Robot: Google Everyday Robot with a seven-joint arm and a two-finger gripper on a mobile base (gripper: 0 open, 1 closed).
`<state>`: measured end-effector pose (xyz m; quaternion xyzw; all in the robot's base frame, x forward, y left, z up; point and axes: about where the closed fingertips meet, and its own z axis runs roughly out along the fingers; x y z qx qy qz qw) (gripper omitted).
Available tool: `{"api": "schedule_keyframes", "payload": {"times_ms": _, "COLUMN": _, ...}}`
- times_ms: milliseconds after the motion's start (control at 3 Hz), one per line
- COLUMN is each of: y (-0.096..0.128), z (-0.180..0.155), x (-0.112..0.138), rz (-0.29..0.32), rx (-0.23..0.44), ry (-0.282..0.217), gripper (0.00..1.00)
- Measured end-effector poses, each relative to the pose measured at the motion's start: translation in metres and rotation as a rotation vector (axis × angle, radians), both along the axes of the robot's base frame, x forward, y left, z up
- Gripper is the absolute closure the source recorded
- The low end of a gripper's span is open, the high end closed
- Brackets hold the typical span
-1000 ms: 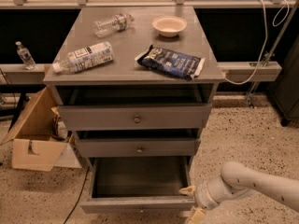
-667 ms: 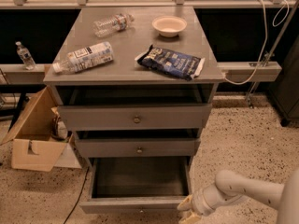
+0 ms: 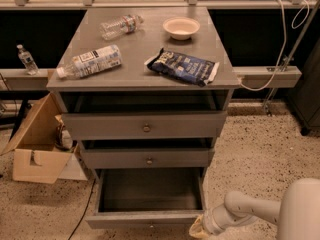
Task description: Close bottom drawer
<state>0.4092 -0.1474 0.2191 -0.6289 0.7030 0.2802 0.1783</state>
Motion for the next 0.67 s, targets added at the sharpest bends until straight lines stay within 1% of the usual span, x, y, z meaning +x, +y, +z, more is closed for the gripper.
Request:
{"api": "schedule_keyframes", "payload": {"times_ms": 333, "y": 0.0025, "z": -0.0402, "x": 0.0188, "rz": -0.038, "rx": 0.009, "ry": -0.040, "gripper": 1.00}}
{"api": "schedule_keyframes", "payload": {"times_ms": 667, "y": 0.0025, "z": -0.0402, "x": 0.0188, "rz": -0.038, "rx": 0.009, "ry": -0.040, "gripper": 1.00}}
